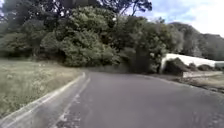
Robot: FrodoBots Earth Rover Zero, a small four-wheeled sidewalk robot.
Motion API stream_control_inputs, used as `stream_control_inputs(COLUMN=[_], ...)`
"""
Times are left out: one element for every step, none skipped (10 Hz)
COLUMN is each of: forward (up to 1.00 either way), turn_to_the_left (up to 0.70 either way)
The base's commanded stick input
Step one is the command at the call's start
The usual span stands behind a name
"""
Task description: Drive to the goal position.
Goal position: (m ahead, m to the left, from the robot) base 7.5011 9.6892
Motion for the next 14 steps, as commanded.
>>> stream_control_inputs(forward=[0.0,-0.01,-0.03,-0.68,-0.69,-0.7,0.0,0.0,0.0,0.0,0.0,0.0,0.0,0.0], turn_to_the_left=[0.0,0.0,0.0,0.0,0.0,0.0,0.0,0.0,0.0,0.0,0.0,0.0,0.0,0.0])
